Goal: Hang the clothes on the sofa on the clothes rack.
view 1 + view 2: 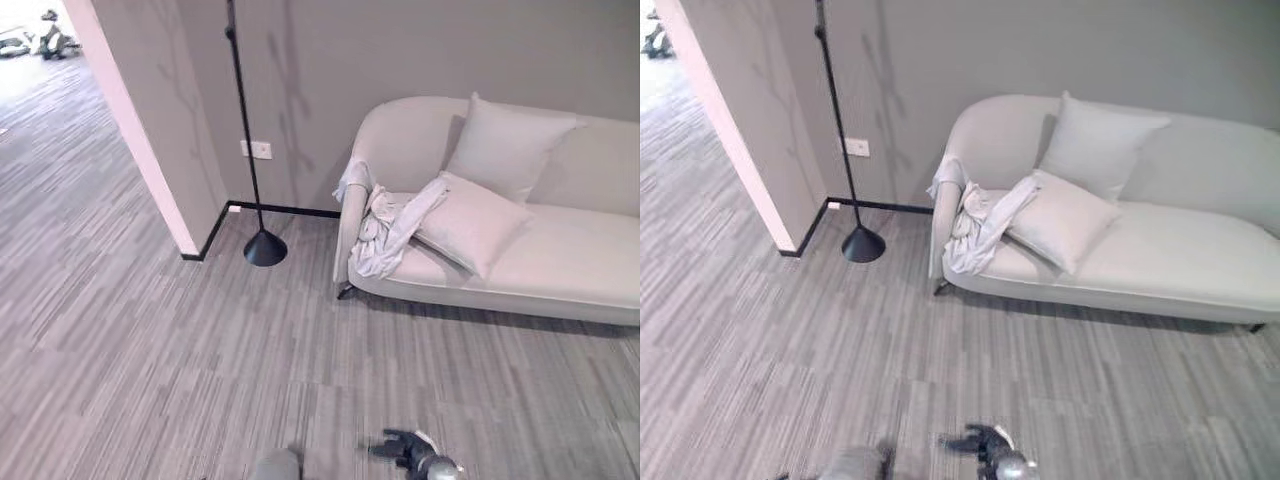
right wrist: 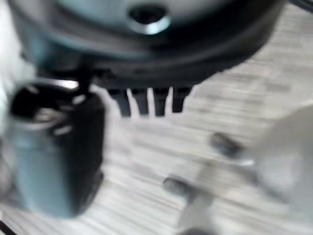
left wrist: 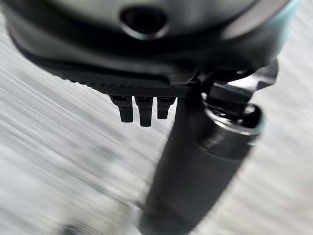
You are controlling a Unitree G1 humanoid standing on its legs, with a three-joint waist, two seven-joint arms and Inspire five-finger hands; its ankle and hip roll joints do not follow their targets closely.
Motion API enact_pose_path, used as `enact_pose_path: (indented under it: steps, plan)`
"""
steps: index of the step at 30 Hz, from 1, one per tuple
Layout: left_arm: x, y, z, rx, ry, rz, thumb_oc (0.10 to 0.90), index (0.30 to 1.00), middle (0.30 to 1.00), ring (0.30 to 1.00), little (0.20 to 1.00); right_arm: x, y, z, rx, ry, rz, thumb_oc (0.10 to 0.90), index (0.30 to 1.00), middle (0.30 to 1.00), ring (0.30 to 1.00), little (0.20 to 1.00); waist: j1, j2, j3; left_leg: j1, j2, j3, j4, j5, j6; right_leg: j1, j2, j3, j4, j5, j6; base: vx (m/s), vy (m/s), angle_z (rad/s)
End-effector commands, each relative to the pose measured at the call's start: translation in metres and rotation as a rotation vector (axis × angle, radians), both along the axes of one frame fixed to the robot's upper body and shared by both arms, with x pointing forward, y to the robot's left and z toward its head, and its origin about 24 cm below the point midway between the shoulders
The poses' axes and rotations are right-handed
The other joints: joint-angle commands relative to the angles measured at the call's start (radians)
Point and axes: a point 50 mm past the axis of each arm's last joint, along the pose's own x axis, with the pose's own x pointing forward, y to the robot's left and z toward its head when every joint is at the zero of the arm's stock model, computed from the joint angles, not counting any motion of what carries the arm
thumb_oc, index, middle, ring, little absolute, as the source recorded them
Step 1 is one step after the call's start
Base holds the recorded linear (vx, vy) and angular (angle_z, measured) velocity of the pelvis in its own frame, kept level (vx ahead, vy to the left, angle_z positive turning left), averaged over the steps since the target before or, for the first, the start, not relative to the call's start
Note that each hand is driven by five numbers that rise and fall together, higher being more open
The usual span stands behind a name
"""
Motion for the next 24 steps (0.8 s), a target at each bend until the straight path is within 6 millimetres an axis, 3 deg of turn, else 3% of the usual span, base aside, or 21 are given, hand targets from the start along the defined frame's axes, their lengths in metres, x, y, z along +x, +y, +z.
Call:
enact_pose_path:
  steps: [1,3,5,7,8,9,11,14,15,16,17,18,19,21,24]
  plan:
    - [0.058,-0.009,0.005,0.015,-0.201,-0.181,0.8,0.9,0.9,0.9,0.9,0.006,0.024,0.002,0.06,-0.012,0.071,0.8,0.9,0.9,0.9,0.9,0.011,-0.016,-0.051,0.163,-0.037,-0.01,-0.324,0.202,0.039,0.192,-0.067,0.034,-0.03,-0.078,0.127,0.17,0.111,-0.27]
    - [0.066,-0.009,0.007,0.02,-0.222,-0.213,0.8,0.9,0.9,0.9,0.9,0.01,0.026,0.003,0.063,-0.022,0.076,0.8,0.9,0.9,0.9,0.9,0.012,-0.016,-0.055,0.183,-0.042,-0.002,-0.33,0.187,0.048,0.179,-0.079,0.032,0.024,-0.074,0.139,0.2,0.144,0.05]
    - [0.07,-0.01,0.008,0.017,-0.234,-0.231,0.8,0.9,0.9,0.9,0.9,0.015,0.026,0.005,0.068,-0.037,0.074,0.8,0.9,0.9,0.9,0.9,0.007,-0.002,-0.047,0.218,-0.048,0.008,-0.335,0.168,0.068,0.114,-0.109,0.018,0.183,-0.039,0.164,0.18,0.193,-0.21]
    - [0.072,-0.011,0.008,0.011,-0.233,-0.25,0.8,0.9,0.9,0.9,0.9,0.019,0.025,0.007,0.075,-0.047,0.06,0.8,0.9,0.9,0.9,0.9,-0.016,0.023,-0.03,0.261,-0.051,0.006,-0.338,0.148,0.091,0.057,-0.134,0.001,0.361,0.03,0.183,0.21,0.256,-0.12]
    - [0.068,-0.012,0.007,-0.002,-0.21,-0.261,0.8,0.9,0.9,0.9,0.9,0.017,0.025,0.006,0.084,-0.042,0.044,0.8,0.9,0.9,0.9,0.9,-0.04,0.052,-0.014,0.312,-0.043,0.007,-0.351,0.13,0.105,-0.01,-0.17,-0.037,0.536,0.071,0.188,0.26,0.256,0.22]
    - [0.066,-0.013,0.006,-0.01,-0.198,-0.271,0.8,0.9,0.9,0.9,0.9,0.013,0.026,0.004,0.091,-0.032,0.037,0.8,0.9,0.9,0.9,0.9,-0.049,0.06,-0.012,0.332,-0.037,0.005,-0.359,0.123,0.108,-0.033,-0.179,-0.052,0.571,0.07,0.183,0.29,0.203,0.18]
    - [0.061,-0.012,0.005,-0.018,-0.176,-0.279,0.8,0.9,0.9,0.9,0.9,0.005,0.028,0.002,0.109,-0.011,0.029,0.8,0.9,0.9,0.9,0.9,-0.074,0.062,0.004,0.368,-0.037,-0.018,-0.367,0.109,0.102,-0.089,-0.172,-0.059,0.545,0.034,0.161,0.22,-0.001,0.32]
    - [0.057,-0.013,0.004,-0.018,-0.164,-0.296,0.8,0.9,0.9,0.9,0.9,0.003,0.027,0.001,0.112,-0.01,0.025,0.8,0.9,0.9,0.9,0.9,-0.092,0.063,0.015,0.386,-0.024,-0.036,-0.367,0.09,0.082,-0.113,-0.144,-0.048,0.329,0.006,0.137,0.19,-0.117,0.39]
    - [0.056,-0.013,0.004,-0.017,-0.16,-0.299,0.8,0.9,0.9,0.9,0.9,0.004,0.026,0.002,0.112,-0.015,0.023,0.8,0.9,0.9,0.9,0.9,-0.097,0.056,0.02,0.398,-0.023,-0.042,-0.367,0.078,0.074,-0.127,-0.144,-0.025,0.233,0.019,0.139,0.13,-0.115,0.3]
    - [0.056,-0.013,0.004,-0.018,-0.16,-0.299,0.8,0.9,0.9,0.9,0.9,0.004,0.026,0.002,0.112,-0.015,0.023,0.8,0.9,0.9,0.9,0.9,-0.097,0.057,0.018,0.396,-0.022,-0.043,-0.367,0.079,0.073,-0.127,-0.142,-0.026,0.227,0.024,0.139,0.23,-0.195,0.29]
    - [0.057,-0.014,0.004,-0.013,-0.162,-0.294,0.8,0.9,0.9,0.9,0.9,0.008,0.026,0.003,0.116,-0.028,0.015,0.8,0.9,0.9,0.9,0.9,-0.112,0.043,0.024,0.411,-0.023,-0.067,-0.367,0.058,0.059,-0.161,-0.156,0.05,0.072,0.085,0.161,0.25,-0.188,0.27]
    - [0.059,-0.014,0.004,-0.006,-0.168,-0.292,0.8,0.9,0.9,0.9,0.9,0.009,0.025,0.004,0.116,-0.028,0.008,0.8,0.9,0.9,0.9,0.9,-0.12,0.04,0.028,0.425,-0.018,-0.084,-0.367,0.044,0.049,-0.182,-0.173,0.094,0.023,0.13,0.181,0.26,-0.188,0.27]
    - [0.059,-0.014,0.004,-0.007,-0.168,-0.292,0.8,0.9,0.9,0.9,0.9,0.009,0.024,0.004,0.115,-0.028,0.008,0.8,0.9,0.9,0.9,0.9,-0.118,0.043,0.03,0.429,-0.016,-0.082,-0.367,0.042,0.049,-0.177,-0.171,0.095,0.02,0.131,0.181,0.2,-0.129,0.3]
    - [0.061,-0.013,0.005,0.003,-0.173,-0.296,0.8,0.9,0.9,0.9,0.9,0.008,0.025,0.003,0.135,-0.02,-0.013,0.8,0.9,0.9,0.9,0.9,-0.127,0.039,0.026,0.468,0.006,-0.116,-0.367,0.011,0.033,-0.203,-0.215,0.146,-0.017,0.191,0.2,0.35,-0.215,0.39]
    - [0.055,-0.007,0.005,0.016,-0.153,-0.288,0.8,0.9,0.9,0.9,0.9,0.008,0.026,0.003,0.132,-0.023,0.012,0.8,0.9,0.9,0.9,0.9,-0.129,0.017,-0.003,0.509,0.034,-0.136,-0.367,-0.017,0.017,-0.175,-0.207,0.123,-0.002,0.182,0.199,0.35,-0.235,0.59]
